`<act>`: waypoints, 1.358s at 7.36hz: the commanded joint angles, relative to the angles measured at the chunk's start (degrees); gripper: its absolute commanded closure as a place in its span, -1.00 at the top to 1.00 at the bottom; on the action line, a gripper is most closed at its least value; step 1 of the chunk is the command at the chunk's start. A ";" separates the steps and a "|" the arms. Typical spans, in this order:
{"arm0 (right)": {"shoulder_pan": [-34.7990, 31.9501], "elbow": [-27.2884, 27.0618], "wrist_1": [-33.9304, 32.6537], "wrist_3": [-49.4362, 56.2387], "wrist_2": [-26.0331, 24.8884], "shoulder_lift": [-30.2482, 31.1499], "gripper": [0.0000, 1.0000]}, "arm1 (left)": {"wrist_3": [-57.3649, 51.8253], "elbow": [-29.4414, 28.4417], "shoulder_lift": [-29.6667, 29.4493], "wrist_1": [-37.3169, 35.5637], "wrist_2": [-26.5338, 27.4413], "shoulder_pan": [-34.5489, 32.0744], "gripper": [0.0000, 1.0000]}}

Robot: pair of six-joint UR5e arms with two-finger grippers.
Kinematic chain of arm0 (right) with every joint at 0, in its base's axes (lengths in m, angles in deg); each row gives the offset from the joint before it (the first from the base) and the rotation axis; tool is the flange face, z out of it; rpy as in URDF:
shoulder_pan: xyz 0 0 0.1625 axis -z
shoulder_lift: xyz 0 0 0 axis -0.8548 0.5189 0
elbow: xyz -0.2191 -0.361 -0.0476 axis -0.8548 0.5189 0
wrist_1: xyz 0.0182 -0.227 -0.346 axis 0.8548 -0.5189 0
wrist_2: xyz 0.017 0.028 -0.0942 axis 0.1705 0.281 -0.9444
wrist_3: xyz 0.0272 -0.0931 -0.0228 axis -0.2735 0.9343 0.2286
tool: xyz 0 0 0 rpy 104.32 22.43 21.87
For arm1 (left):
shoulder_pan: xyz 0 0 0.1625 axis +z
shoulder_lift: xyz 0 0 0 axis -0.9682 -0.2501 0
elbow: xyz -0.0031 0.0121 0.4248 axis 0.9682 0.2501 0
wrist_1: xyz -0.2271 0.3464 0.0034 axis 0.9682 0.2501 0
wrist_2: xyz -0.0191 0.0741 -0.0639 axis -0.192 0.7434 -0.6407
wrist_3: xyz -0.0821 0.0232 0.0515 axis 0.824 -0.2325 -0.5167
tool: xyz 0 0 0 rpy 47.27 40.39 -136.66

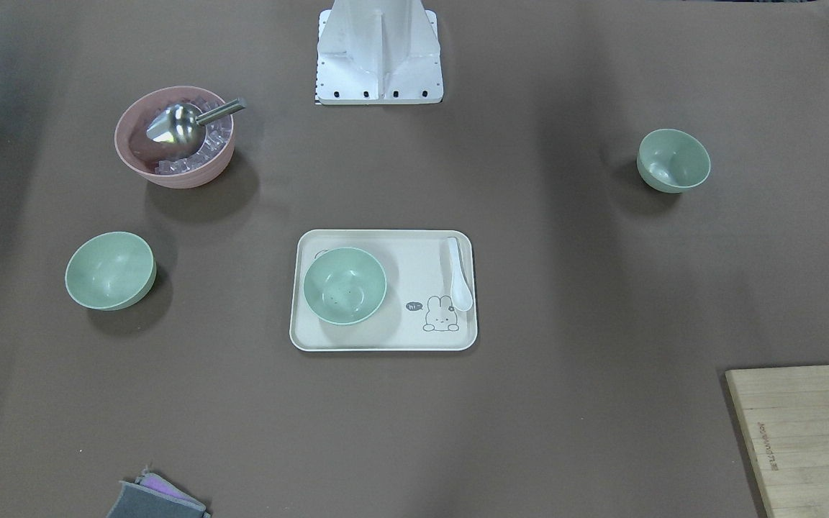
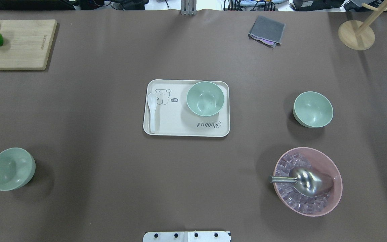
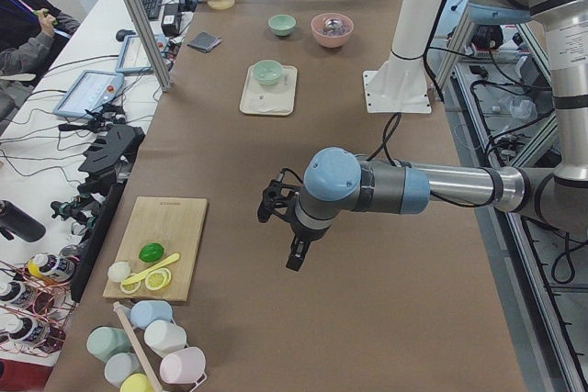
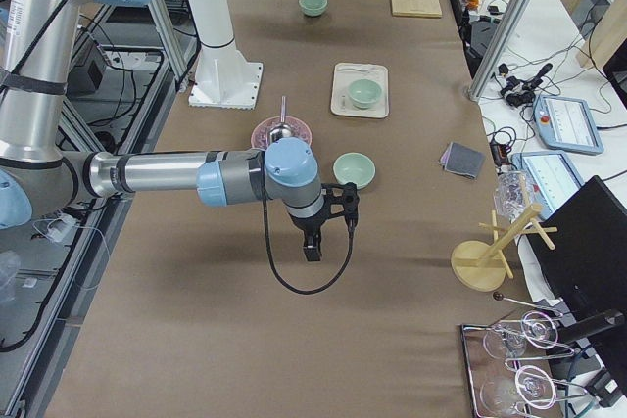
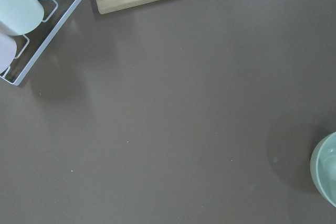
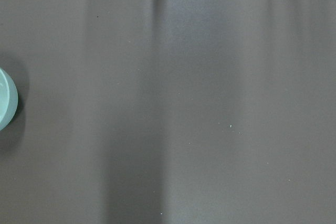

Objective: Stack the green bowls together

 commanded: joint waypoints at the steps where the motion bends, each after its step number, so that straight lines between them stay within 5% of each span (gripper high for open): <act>1: 0.01 0.05 0.49 0.34 -0.11 0.61 1.00 | -0.48 -0.09 0.46 0.11 0.00 0.01 0.96; 5: 0.18 0.05 2.87 -0.10 0.15 -0.44 1.00 | 0.91 -5.32 -1.11 9.24 -0.26 0.01 0.96; 7: 0.45 0.14 2.69 -0.10 0.15 -1.93 1.00 | 13.20 -7.38 -3.14 10.73 -7.26 0.19 0.96; 10: 4.64 -0.04 2.95 -6.12 -0.11 -2.28 1.00 | 12.96 -8.26 -1.92 19.70 -12.00 1.14 0.96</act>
